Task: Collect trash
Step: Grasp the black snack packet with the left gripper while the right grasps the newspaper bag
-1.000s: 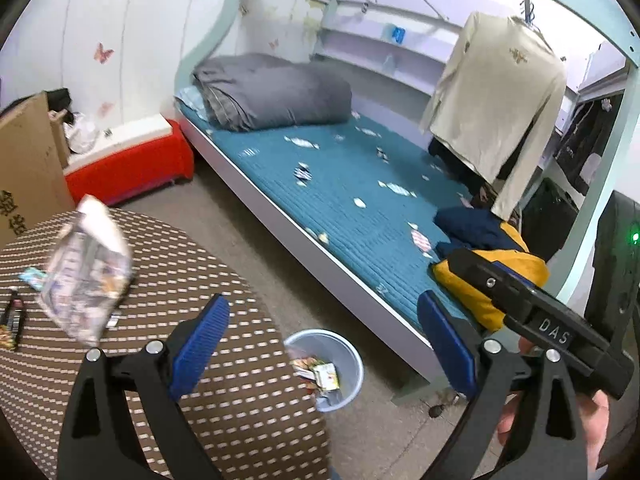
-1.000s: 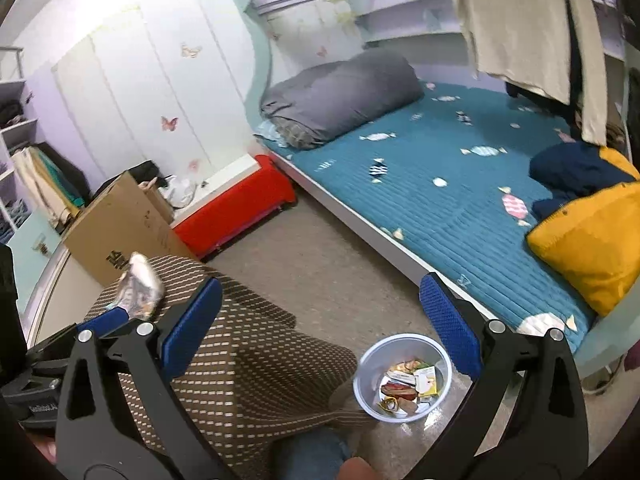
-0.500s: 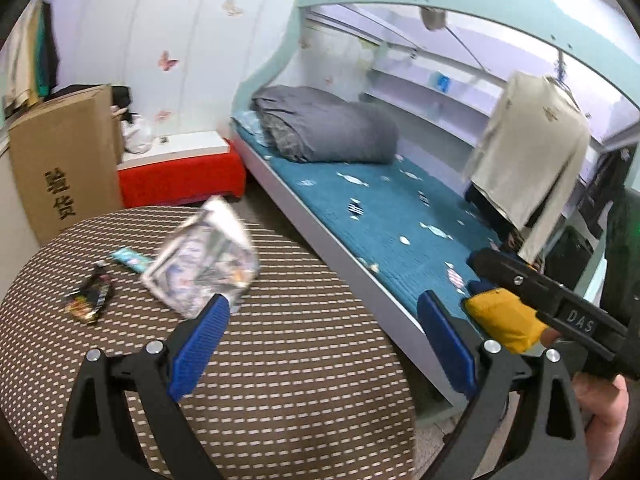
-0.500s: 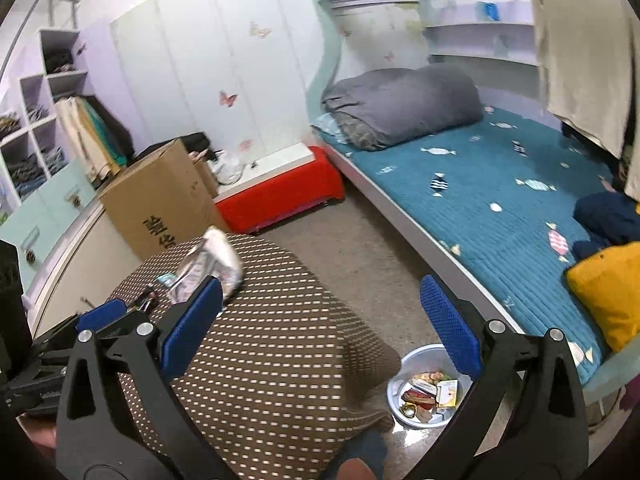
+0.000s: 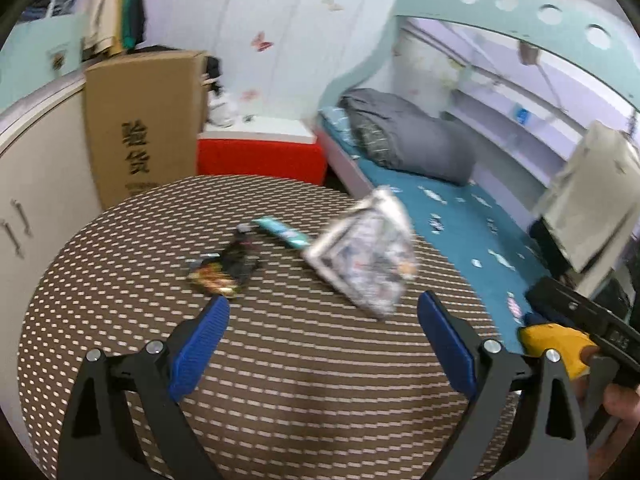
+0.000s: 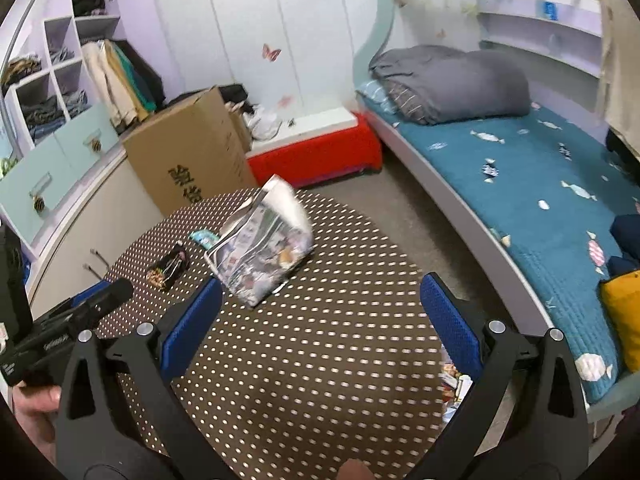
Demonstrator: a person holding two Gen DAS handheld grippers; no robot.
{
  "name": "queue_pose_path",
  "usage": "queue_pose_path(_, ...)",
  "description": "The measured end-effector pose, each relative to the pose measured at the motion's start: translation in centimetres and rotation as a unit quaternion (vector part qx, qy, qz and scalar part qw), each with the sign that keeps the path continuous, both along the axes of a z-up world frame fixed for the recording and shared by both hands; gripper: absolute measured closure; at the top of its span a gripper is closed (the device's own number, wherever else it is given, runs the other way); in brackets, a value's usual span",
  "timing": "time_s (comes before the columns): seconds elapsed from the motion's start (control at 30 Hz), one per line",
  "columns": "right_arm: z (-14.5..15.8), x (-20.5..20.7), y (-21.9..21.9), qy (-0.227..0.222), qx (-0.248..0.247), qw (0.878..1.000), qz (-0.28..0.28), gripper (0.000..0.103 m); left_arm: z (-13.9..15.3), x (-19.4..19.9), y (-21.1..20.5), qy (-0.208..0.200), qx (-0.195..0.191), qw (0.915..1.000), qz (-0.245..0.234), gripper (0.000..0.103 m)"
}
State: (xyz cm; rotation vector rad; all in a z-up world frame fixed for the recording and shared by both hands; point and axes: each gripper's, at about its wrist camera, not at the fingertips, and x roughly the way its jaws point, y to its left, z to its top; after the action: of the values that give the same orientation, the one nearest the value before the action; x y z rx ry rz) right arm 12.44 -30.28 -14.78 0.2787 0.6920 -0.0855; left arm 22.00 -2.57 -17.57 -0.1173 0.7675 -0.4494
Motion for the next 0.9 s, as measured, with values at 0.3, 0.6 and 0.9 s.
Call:
queue_pose_path(0.3,-3.2,5.1,3.8,0.040,-0.008,0.998,0.042,0.006,-3.6,5.0,2.3,0.013,0.069,0.9973,0.024,0.010)
queue_pose_path(0.6,-5.7,9.8,8.1,0.065,-0.056,0.993,0.077,0.006,-6.1,9.6,0.7,0.022,0.143,0.9894,-0.008,0.010)
queue_pose_path(0.9,-8.0,13.7,11.9,0.083,-0.144,0.982,0.095,0.006,-6.5,10.6,0.7,0.033,0.138,0.9895,-0.028,0.068)
